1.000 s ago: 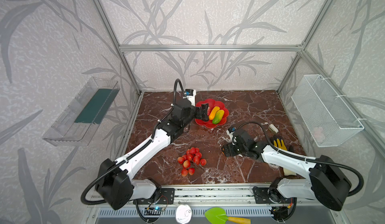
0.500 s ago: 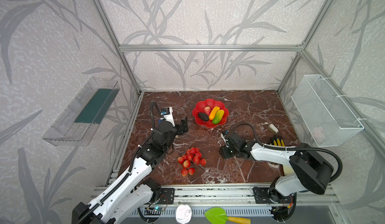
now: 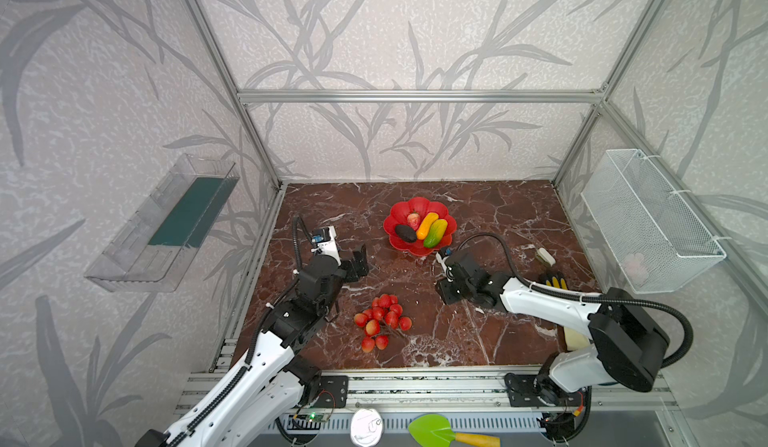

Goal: Place and organize the fake fruits in the fruit bowl
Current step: 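Carry the orange with the right gripper into the red bowl and release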

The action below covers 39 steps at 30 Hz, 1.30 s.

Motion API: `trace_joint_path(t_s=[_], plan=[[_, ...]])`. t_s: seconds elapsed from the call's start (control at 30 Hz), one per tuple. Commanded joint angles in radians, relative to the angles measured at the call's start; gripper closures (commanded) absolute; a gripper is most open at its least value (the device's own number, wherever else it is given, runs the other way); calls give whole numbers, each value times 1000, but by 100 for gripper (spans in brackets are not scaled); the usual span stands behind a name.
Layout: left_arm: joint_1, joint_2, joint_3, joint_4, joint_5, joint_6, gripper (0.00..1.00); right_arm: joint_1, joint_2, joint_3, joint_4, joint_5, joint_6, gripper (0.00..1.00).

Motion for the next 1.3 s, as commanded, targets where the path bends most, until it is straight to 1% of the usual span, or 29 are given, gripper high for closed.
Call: trace_joint_path(t_s=[0.0,0.17,0.33,0.53,0.7,0.83,0.9,1.03,1.13,1.2,1.27], plan=[[6,-42,-19,-56,2,-22,9,-8,-9,100,8,64,-95,67],[6,-96,-28,-115,36,-28,10,-52,129,262,25,32,-159,68],[8,-129,-26,-167,73,-31,10,-88,333,445,9,-33,-190,67],[8,-156,-10,-213,138,-13,12,-97,526,607,-29,-38,-216,67],[6,-180,1,-236,187,-7,14,-123,607,669,-33,-53,-212,65],[6,-181,3,-242,214,1,15,-138,630,690,-37,-60,-207,63],[6,-177,7,-243,220,5,15,-146,631,694,-37,-69,-199,58],[6,-166,14,-231,257,28,15,-152,616,697,-43,-74,-203,36],[7,-145,31,-239,296,52,17,-159,576,682,-37,-86,-199,26],[6,-124,47,-251,343,82,22,-167,533,664,-29,-91,-196,22],[3,-95,67,-256,415,120,30,-176,473,632,-13,-93,-191,18]])
